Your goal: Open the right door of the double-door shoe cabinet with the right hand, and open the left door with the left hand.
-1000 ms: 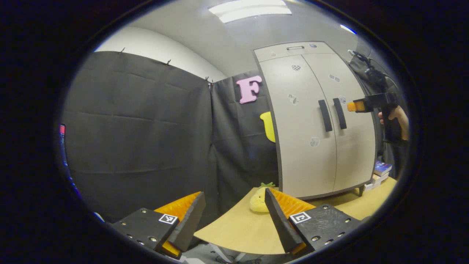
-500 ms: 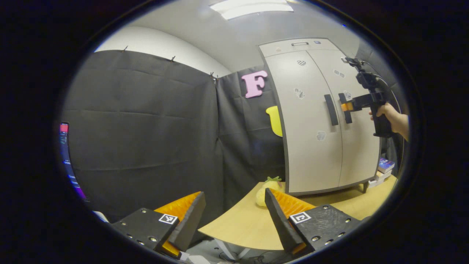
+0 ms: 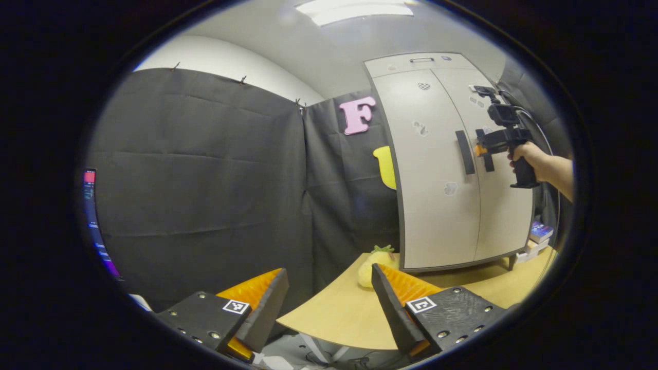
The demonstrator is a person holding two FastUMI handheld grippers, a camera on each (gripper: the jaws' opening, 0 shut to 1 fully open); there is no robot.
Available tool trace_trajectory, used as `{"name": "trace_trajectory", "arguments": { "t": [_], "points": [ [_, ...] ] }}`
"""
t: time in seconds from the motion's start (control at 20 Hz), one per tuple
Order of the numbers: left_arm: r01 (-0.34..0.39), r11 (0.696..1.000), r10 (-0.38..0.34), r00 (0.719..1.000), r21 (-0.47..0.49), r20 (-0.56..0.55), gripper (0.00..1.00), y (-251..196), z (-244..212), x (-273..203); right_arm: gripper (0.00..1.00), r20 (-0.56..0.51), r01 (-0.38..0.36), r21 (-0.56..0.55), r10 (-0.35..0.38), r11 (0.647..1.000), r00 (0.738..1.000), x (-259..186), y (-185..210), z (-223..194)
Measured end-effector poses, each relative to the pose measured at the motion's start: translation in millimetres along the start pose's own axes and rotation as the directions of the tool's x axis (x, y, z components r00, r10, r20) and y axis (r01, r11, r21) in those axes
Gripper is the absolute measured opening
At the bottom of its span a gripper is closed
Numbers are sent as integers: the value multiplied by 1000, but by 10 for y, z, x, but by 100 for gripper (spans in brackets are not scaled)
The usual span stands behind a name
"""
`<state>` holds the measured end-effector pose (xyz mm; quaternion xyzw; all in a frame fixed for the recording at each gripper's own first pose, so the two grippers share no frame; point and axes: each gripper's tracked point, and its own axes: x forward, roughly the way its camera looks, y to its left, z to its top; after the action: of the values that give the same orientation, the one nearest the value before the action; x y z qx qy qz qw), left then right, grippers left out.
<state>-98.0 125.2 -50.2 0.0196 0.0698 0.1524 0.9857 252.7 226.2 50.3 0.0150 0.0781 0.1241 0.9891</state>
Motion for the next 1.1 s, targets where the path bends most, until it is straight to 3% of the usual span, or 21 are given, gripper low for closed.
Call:
{"name": "trace_trajectory", "arguments": {
  "t": [0.05, 0.1, 0.25, 0.35, 0.7, 1.1],
  "points": [
    [-1, 1000, 1, 1000, 0, 0, 94, 5, 5, -1, 52, 13, 32, -7, -32, 999, 999, -27, -56, 22],
    [-4, 1000, 4, 1000, -2, 2, 95, 10, 9, 2, 39, -1, 35, -4, -35, 999, 999, -24, -32, 11],
    [-6, 1000, 7, 1000, -22, 7, 94, 3, 31, 3, 28, -6, 33, 35, -33, 999, 999, -11, -45, 15],
    [2, 999, -1, 1000, -34, 14, 94, 3, 38, 2, 12, -53, 25, 44, -23, 999, 998, -25, -43, -1],
    [43, 998, -41, 998, -42, 44, 94, -47, 121, -21, 6, -52, -31, 50, 34, 998, 998, -118, -24, -13],
    [114, 993, -111, 991, -43, 73, 94, -331, 269, -12, 8, -59, -115, 67, 119, 991, 991, -139, -93, -4]
  ]
}}
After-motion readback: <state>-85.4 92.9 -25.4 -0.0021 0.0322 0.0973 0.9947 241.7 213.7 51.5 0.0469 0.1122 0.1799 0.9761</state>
